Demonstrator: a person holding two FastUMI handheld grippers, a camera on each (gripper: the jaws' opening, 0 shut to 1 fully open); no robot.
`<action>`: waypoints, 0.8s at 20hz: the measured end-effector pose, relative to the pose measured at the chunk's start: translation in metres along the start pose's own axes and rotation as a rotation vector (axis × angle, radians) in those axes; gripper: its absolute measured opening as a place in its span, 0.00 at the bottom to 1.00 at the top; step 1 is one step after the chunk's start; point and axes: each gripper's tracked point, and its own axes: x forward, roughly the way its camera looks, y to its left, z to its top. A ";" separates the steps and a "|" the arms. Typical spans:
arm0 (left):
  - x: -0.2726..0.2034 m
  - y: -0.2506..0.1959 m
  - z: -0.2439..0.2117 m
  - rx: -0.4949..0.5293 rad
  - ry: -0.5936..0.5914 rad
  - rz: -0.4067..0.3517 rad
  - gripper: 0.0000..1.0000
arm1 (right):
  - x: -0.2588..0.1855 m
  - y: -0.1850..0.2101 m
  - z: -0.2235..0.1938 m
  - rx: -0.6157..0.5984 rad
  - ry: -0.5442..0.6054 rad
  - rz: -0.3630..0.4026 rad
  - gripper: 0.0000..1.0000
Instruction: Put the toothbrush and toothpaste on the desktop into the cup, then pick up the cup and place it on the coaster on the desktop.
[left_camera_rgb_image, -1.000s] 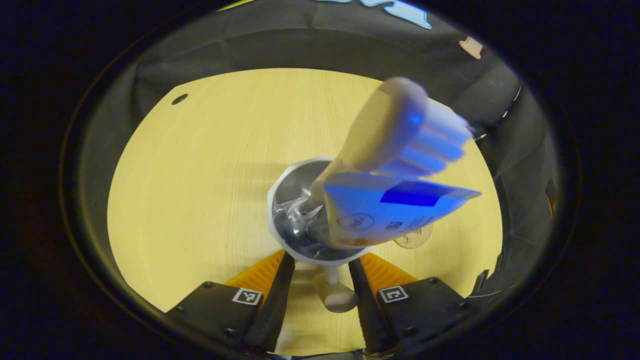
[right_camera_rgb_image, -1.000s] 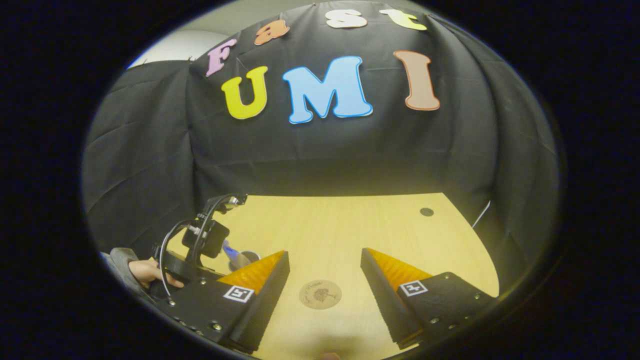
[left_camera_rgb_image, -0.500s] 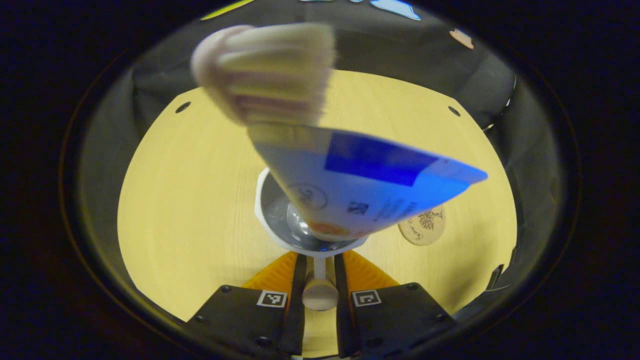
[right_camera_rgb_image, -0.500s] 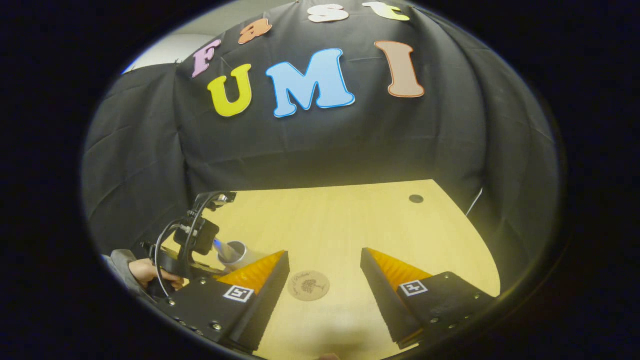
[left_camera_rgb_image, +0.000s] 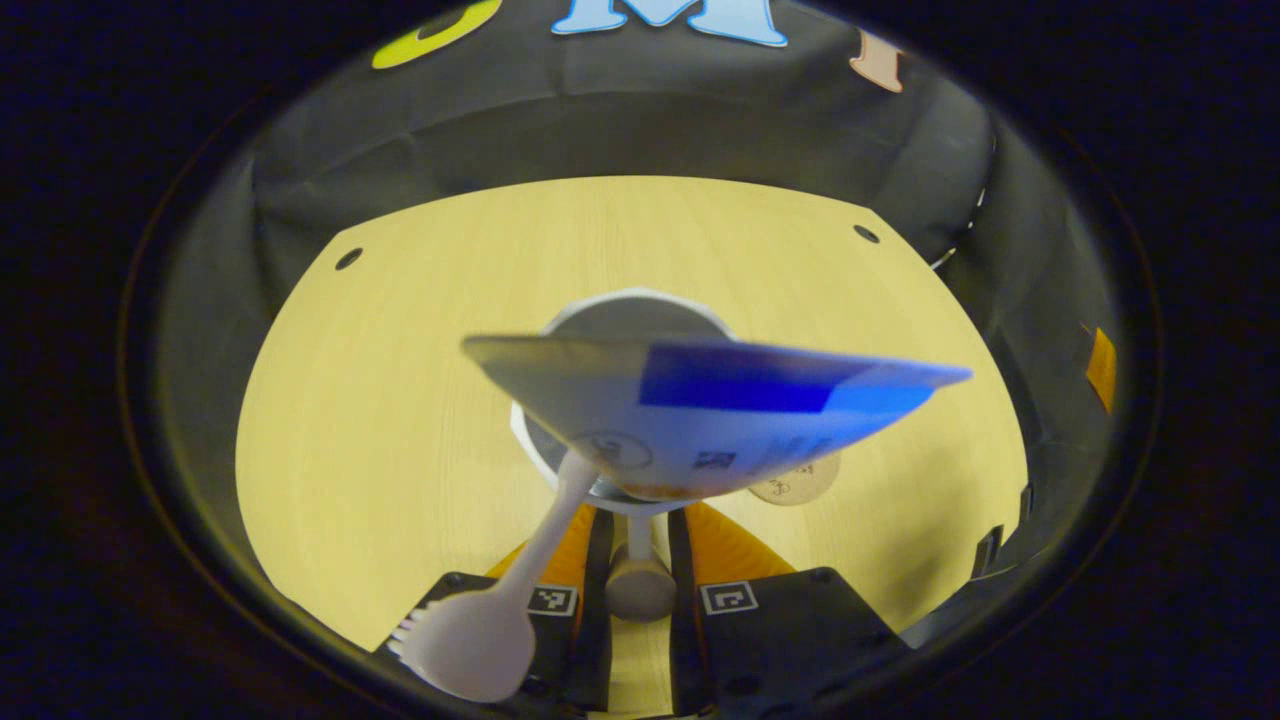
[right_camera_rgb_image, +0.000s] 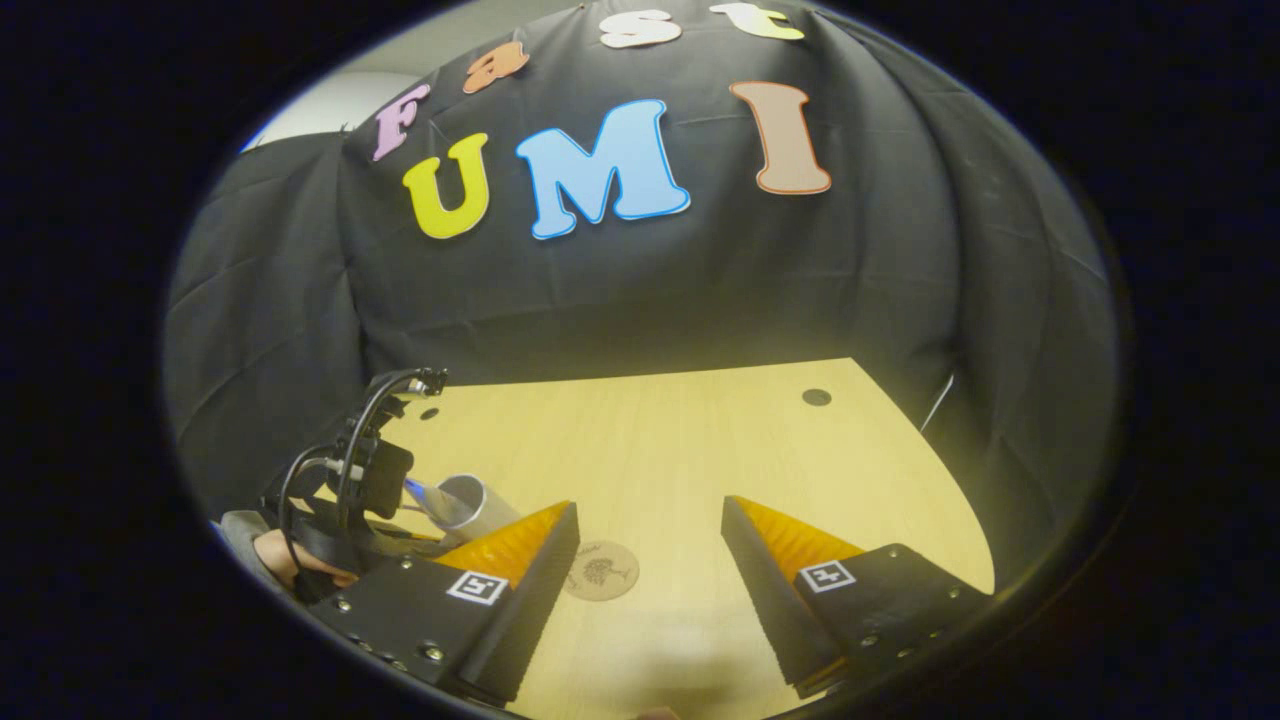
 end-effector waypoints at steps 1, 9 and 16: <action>-0.003 -0.008 0.002 -0.001 -0.008 -0.009 0.29 | -0.001 -0.002 0.001 0.001 -0.001 0.001 0.82; -0.004 -0.070 0.007 0.030 0.008 -0.081 0.30 | -0.005 -0.023 -0.001 0.007 0.002 -0.012 0.91; 0.009 -0.102 -0.002 0.067 0.073 -0.094 0.30 | -0.010 -0.045 -0.006 0.016 0.018 -0.017 0.82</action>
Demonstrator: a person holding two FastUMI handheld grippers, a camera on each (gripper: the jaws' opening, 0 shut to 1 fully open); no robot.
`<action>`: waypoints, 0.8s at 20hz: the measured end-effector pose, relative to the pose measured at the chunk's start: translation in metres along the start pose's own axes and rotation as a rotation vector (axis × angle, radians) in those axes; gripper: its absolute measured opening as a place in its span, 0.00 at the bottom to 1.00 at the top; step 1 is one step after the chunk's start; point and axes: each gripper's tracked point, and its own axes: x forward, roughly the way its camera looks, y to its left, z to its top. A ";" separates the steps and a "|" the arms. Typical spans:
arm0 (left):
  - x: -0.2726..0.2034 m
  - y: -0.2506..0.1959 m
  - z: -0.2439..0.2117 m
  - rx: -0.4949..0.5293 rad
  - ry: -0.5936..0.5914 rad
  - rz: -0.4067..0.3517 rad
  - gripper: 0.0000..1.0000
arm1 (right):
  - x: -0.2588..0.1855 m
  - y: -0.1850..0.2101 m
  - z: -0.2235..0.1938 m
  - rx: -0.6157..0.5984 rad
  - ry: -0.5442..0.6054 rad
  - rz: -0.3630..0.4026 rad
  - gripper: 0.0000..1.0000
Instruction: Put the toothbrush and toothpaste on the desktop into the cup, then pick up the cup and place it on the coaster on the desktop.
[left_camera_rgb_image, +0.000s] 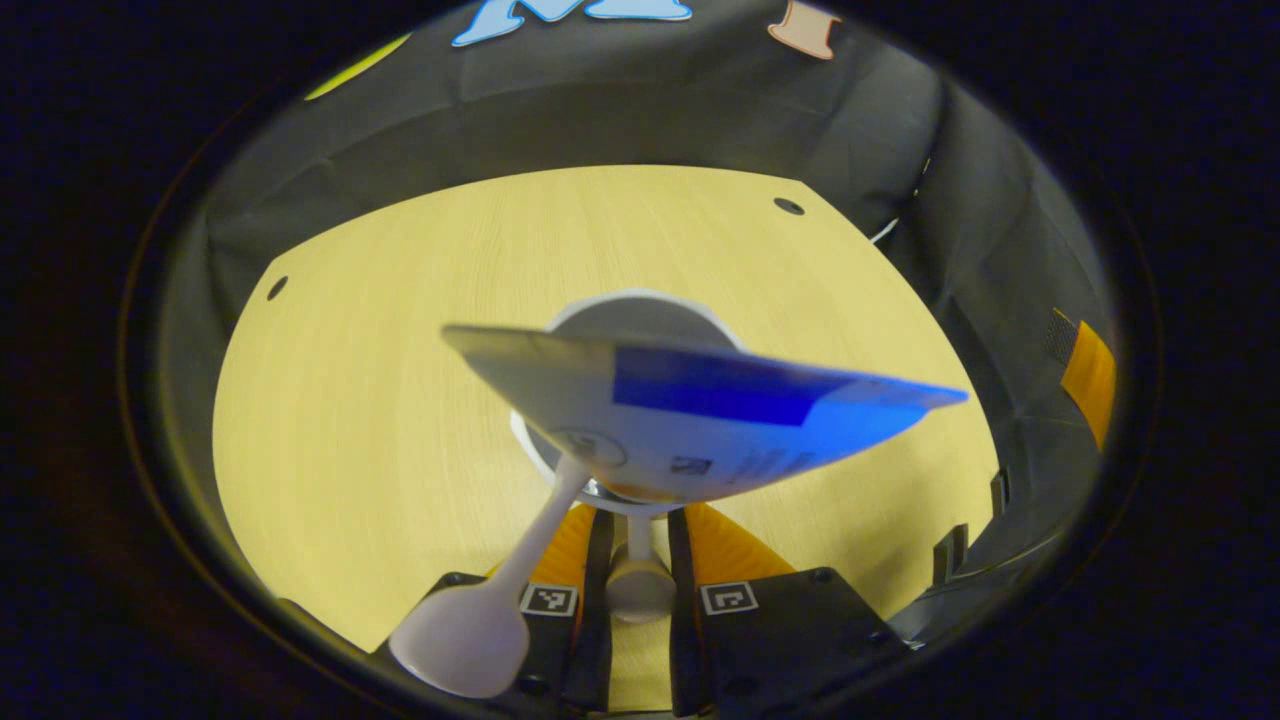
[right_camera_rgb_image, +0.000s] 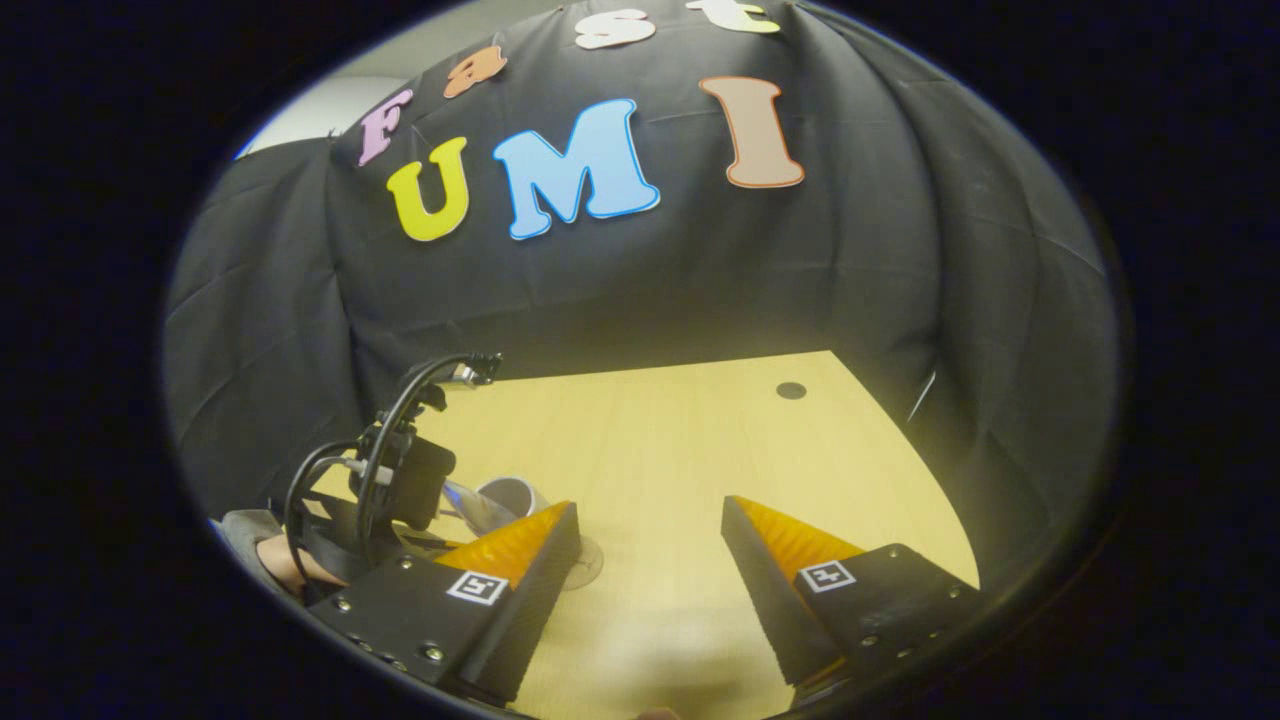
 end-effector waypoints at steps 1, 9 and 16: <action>0.002 -0.003 -0.002 -0.004 0.009 0.002 0.30 | -0.001 -0.003 0.000 0.003 0.000 0.001 0.82; 0.012 -0.005 -0.014 -0.036 0.070 0.047 0.30 | -0.003 -0.016 -0.003 -0.007 0.017 0.045 0.90; 0.008 -0.012 -0.009 -0.059 0.033 0.042 0.36 | -0.006 -0.015 -0.004 -0.042 0.031 0.087 0.91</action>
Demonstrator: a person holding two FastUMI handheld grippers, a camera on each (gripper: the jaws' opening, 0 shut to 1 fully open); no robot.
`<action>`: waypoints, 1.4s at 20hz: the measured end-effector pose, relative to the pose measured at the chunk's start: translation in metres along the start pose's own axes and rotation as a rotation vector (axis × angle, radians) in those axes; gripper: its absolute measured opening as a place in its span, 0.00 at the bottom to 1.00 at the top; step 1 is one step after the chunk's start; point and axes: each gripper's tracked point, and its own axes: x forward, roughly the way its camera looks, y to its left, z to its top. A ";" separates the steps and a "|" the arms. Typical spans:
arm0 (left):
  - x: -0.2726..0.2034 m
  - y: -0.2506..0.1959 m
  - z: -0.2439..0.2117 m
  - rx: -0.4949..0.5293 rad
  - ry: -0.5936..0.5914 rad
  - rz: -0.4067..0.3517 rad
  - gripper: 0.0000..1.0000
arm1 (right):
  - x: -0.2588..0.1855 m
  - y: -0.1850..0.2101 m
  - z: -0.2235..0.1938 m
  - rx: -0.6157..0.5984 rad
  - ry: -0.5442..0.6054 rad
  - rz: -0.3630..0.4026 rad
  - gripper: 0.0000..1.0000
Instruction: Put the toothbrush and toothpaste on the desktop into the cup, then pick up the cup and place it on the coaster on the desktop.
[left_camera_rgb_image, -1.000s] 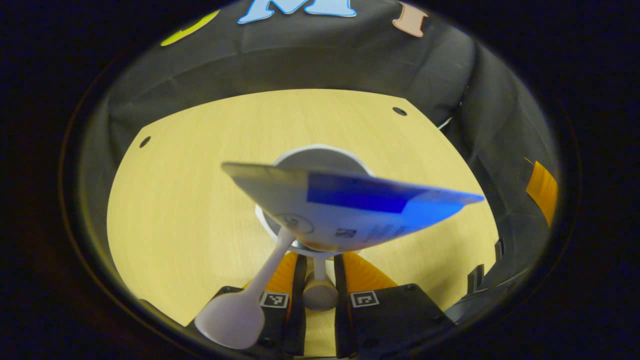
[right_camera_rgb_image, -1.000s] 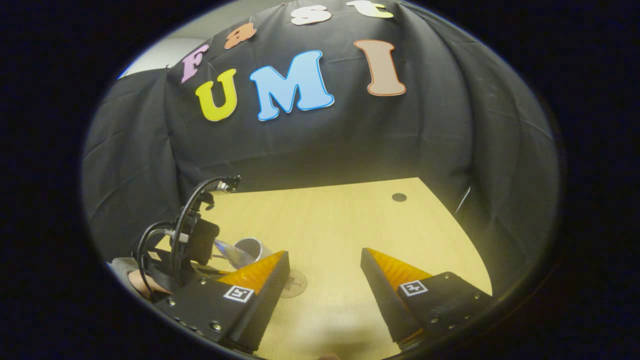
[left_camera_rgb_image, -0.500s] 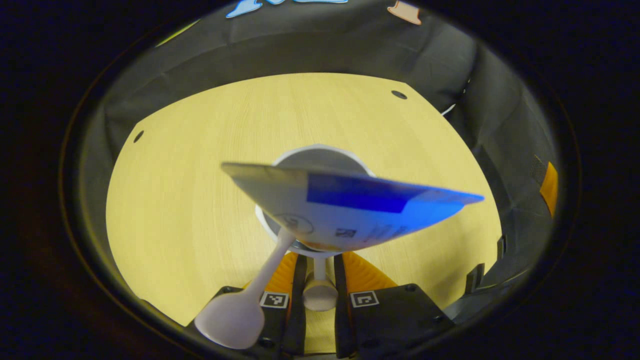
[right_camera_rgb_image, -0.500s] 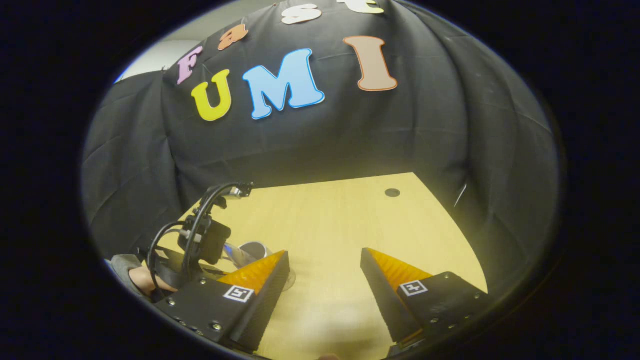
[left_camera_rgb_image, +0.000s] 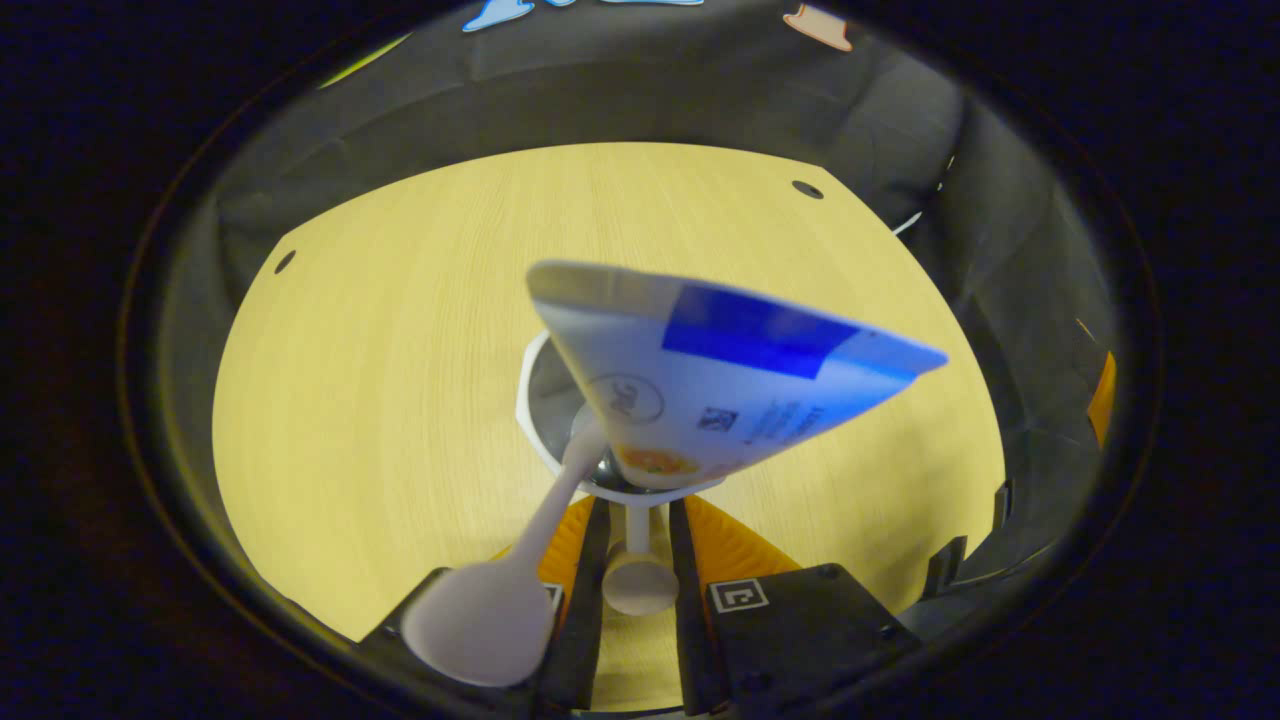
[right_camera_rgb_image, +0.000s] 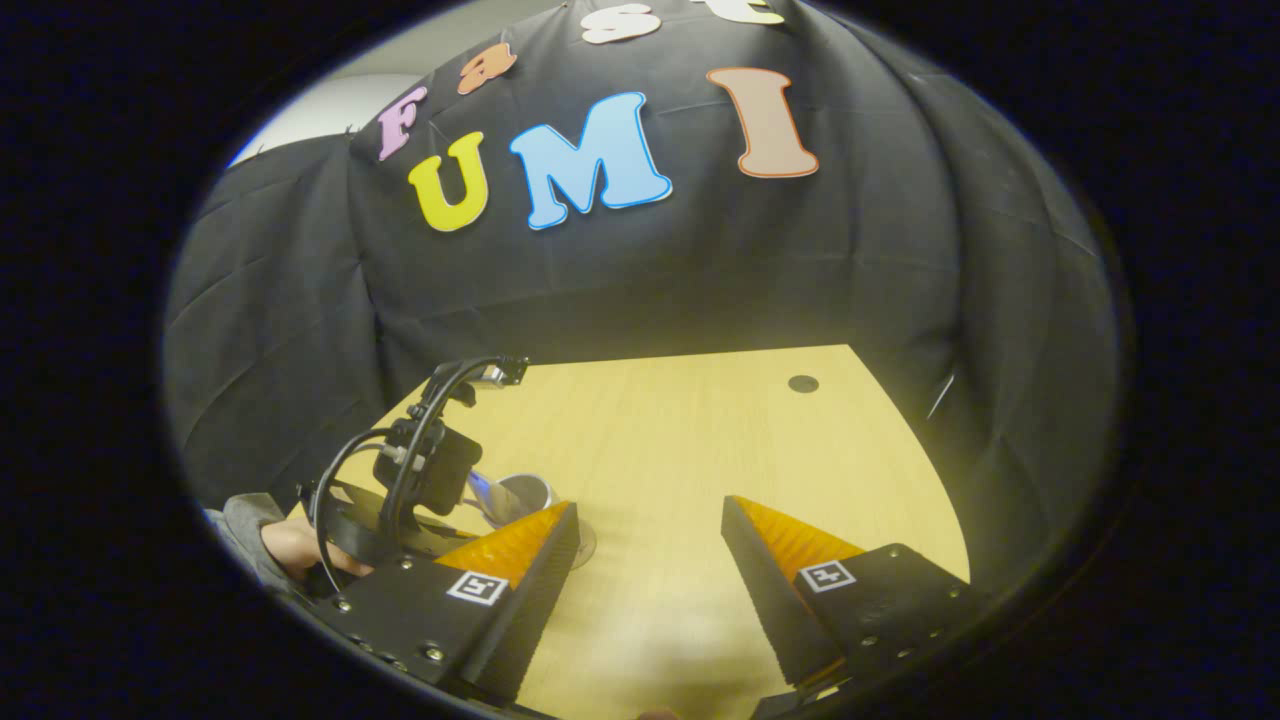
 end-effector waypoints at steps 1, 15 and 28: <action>-0.002 -0.001 0.001 -0.002 -0.012 -0.006 0.36 | -0.001 0.002 0.001 0.000 -0.002 0.002 0.91; -0.107 0.001 0.039 -0.002 -0.437 -0.078 0.94 | -0.015 0.038 0.024 -0.056 -0.093 -0.055 0.90; -0.218 0.047 0.077 0.036 -0.884 -0.031 0.92 | -0.040 0.077 0.063 -0.114 -0.273 -0.176 0.90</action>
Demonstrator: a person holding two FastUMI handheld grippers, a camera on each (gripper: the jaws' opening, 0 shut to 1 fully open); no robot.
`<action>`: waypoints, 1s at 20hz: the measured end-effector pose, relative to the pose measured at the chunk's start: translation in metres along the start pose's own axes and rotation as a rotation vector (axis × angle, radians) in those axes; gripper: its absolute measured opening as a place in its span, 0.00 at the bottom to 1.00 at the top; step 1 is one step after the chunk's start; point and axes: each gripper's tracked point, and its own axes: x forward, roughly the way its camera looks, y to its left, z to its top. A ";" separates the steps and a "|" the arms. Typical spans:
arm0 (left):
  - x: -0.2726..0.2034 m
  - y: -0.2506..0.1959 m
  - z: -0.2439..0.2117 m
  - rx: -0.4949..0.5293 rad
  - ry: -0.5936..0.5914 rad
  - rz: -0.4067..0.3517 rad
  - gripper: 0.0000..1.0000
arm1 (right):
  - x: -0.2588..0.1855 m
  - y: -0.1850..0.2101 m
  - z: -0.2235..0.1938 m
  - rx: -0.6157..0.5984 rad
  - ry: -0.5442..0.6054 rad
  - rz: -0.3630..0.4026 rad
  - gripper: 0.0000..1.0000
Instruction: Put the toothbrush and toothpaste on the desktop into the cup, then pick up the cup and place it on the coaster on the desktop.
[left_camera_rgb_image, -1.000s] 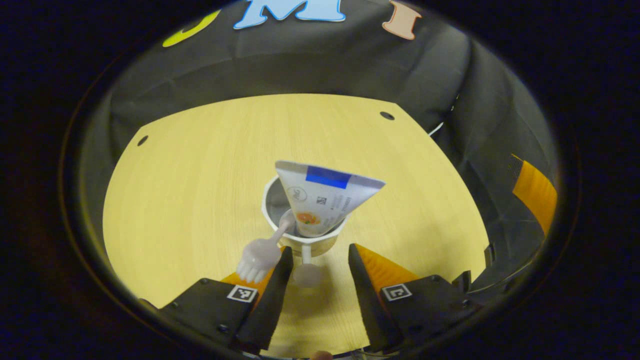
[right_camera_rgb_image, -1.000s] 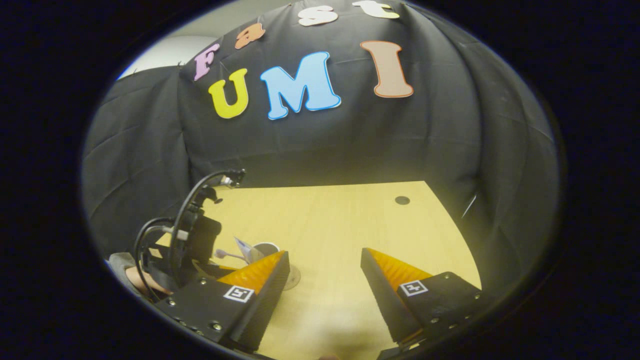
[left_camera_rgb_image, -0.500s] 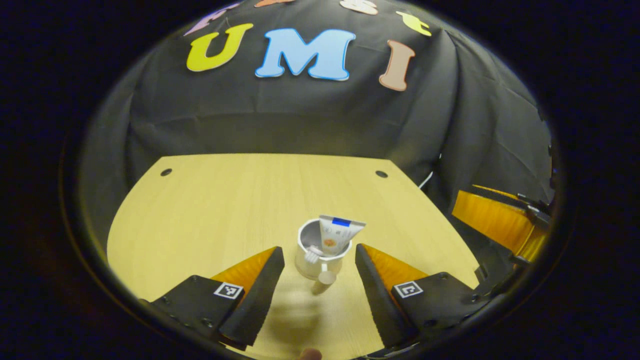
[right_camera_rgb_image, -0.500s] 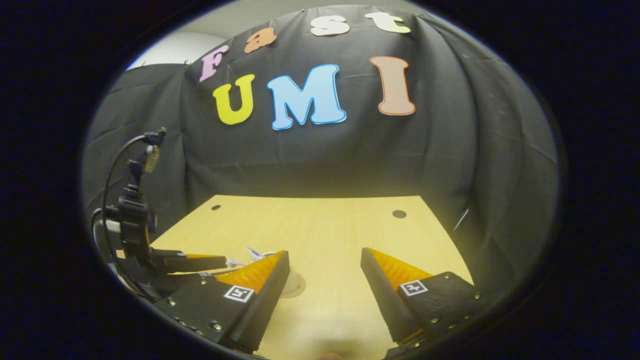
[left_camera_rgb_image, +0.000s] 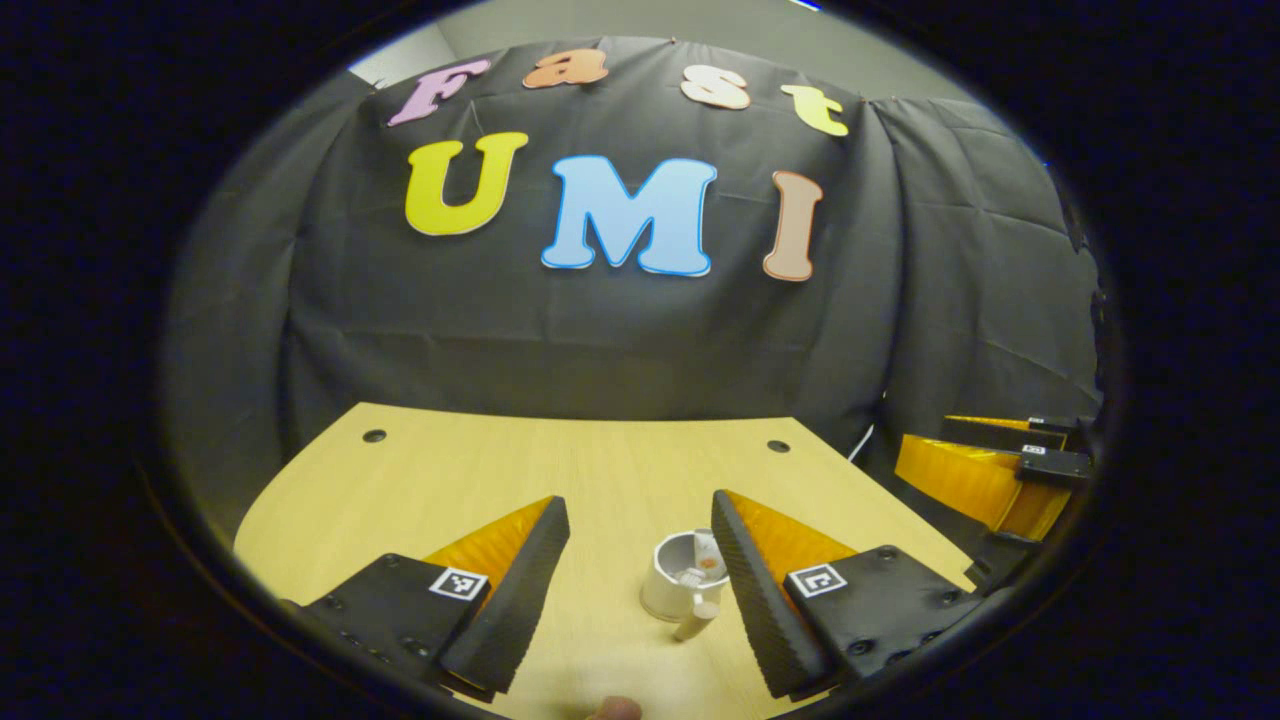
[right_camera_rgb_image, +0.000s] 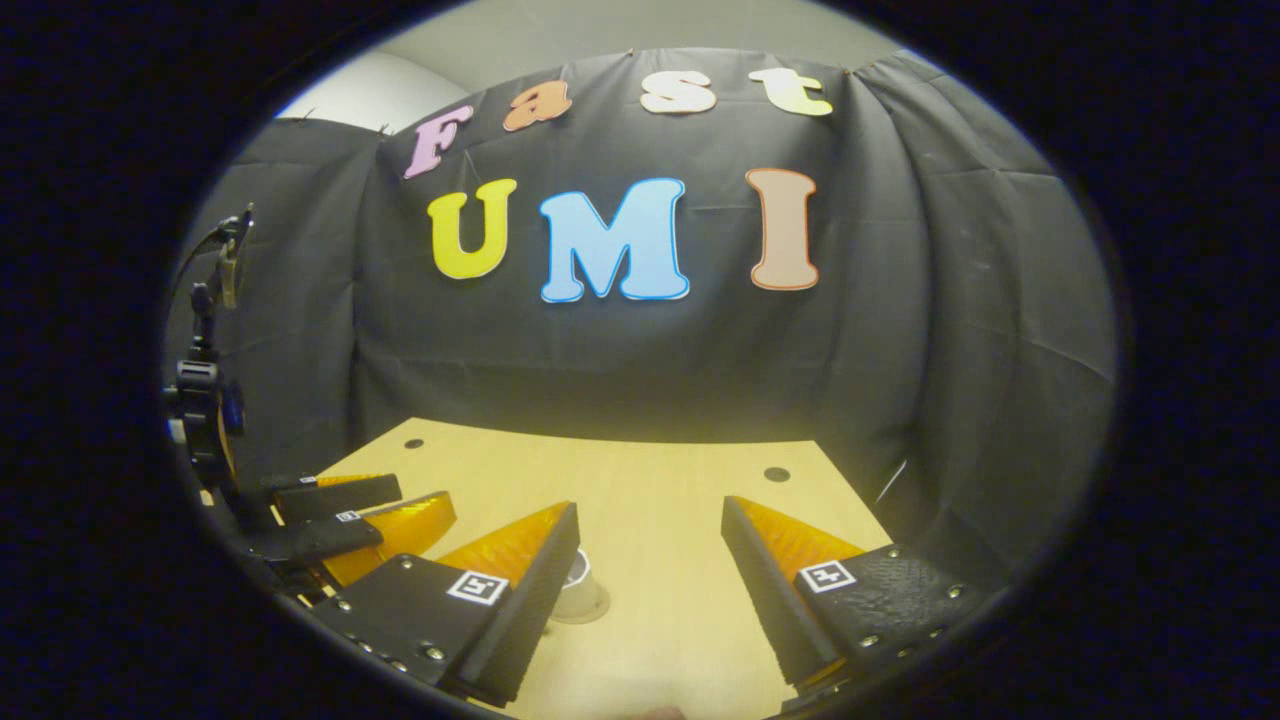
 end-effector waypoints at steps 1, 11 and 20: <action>-0.003 0.002 0.007 0.006 -0.028 0.003 0.92 | -0.003 0.001 0.006 -0.004 -0.020 -0.009 0.82; -0.035 0.002 0.054 0.025 -0.208 0.079 0.93 | -0.020 -0.018 0.039 -0.021 -0.171 -0.051 0.90; -0.047 -0.036 0.083 0.036 -0.348 0.151 0.91 | -0.034 -0.069 0.042 -0.051 -0.196 -0.058 0.90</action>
